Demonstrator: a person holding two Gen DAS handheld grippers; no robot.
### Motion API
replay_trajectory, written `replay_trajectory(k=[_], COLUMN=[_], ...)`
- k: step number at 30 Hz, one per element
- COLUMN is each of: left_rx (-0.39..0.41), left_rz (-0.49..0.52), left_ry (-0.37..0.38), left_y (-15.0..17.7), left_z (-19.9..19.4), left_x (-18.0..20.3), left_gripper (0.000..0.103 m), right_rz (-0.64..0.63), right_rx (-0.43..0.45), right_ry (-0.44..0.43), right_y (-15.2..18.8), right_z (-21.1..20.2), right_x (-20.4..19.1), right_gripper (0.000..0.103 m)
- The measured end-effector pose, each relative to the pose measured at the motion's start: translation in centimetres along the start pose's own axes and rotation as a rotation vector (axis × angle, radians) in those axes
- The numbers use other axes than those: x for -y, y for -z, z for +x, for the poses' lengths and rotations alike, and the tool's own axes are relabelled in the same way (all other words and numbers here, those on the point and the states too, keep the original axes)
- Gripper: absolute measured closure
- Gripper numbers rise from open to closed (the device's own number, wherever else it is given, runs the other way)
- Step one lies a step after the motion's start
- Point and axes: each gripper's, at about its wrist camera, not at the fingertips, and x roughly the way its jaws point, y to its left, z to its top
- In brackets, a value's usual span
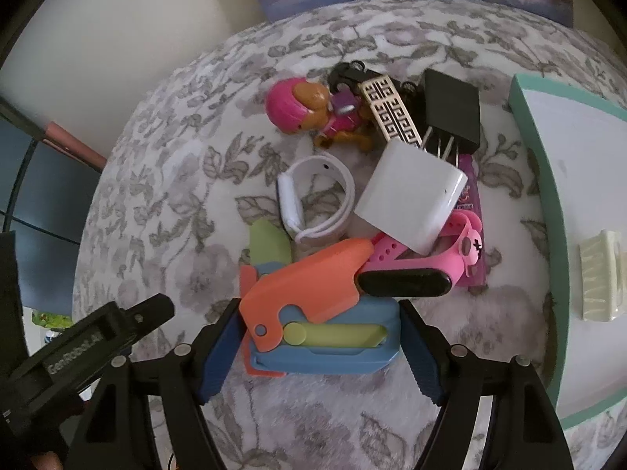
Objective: Organize rigid objects
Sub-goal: 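Grasp the orange-blue toy block with the right gripper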
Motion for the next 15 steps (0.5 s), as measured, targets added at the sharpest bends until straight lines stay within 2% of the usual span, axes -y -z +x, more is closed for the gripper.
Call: replay_trajectory(k=[15], left_rx=[0.037], left_rz=[-0.027], left_ry=[0.022], left_y=[0.1], left_z=[-1.3], left_x=[-0.7], left_gripper=[0.008], right_rz=[-0.018], right_rx=[0.06], right_ry=[-0.07], right_y=[-0.5], right_z=[-4.1], right_x=[-0.1], right_gripper=[0.03])
